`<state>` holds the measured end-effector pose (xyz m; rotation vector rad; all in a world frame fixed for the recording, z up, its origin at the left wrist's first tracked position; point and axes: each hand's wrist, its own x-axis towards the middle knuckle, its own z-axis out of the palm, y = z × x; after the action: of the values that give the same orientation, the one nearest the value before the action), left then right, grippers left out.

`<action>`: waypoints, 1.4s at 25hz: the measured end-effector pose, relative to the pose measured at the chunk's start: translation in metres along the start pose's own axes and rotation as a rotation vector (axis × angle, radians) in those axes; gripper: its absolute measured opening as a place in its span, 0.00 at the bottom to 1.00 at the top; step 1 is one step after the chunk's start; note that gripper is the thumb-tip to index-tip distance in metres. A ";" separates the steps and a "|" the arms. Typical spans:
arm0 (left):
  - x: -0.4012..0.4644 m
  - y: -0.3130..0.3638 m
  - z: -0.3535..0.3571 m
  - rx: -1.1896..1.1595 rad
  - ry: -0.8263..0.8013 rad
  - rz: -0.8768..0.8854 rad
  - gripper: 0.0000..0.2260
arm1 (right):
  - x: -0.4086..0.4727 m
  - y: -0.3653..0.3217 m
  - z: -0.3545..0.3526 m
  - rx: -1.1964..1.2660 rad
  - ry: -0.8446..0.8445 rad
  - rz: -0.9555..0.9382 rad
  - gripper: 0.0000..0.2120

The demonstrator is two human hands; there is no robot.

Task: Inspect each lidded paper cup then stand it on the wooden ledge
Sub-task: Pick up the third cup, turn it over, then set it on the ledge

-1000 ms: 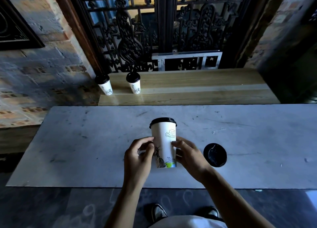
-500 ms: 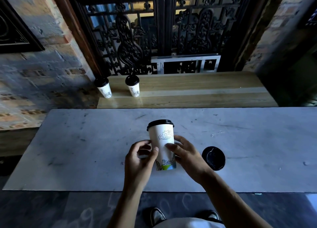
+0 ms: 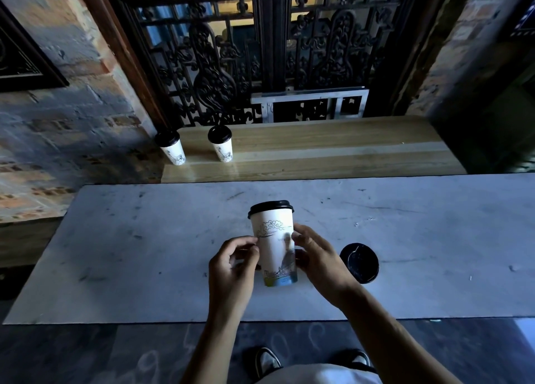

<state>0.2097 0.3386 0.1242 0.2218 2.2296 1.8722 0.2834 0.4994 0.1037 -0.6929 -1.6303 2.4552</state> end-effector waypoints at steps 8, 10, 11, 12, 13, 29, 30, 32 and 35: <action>-0.003 0.002 0.006 -0.056 -0.050 -0.022 0.05 | -0.005 -0.003 -0.009 -0.002 0.028 -0.002 0.16; -0.004 0.001 0.006 -0.032 -0.050 -0.016 0.07 | -0.005 -0.003 -0.013 -0.002 0.010 -0.005 0.17; -0.004 0.001 0.006 -0.008 -0.048 -0.003 0.08 | -0.006 -0.005 -0.013 -0.009 -0.012 -0.004 0.16; -0.005 0.000 0.006 0.022 -0.044 0.009 0.09 | -0.007 -0.007 -0.014 -0.023 -0.030 -0.004 0.15; -0.006 0.001 0.006 0.042 -0.039 0.016 0.11 | -0.008 -0.008 -0.015 -0.034 -0.039 -0.002 0.14; -0.020 0.012 0.020 -0.044 -0.013 -0.049 0.09 | -0.016 -0.011 -0.027 0.017 0.024 0.006 0.18; -0.021 0.013 0.021 -0.034 -0.018 -0.049 0.10 | -0.017 -0.011 -0.028 0.006 0.018 -0.002 0.19; -0.023 0.014 0.022 0.003 -0.022 -0.045 0.11 | -0.017 -0.011 -0.030 -0.013 0.020 -0.018 0.20; -0.025 0.013 0.023 0.045 0.003 -0.048 0.13 | -0.018 -0.009 -0.030 -0.024 0.024 -0.041 0.20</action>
<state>0.2394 0.3561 0.1349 0.1719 2.2596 1.8011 0.3105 0.5221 0.1073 -0.6820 -1.6510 2.3942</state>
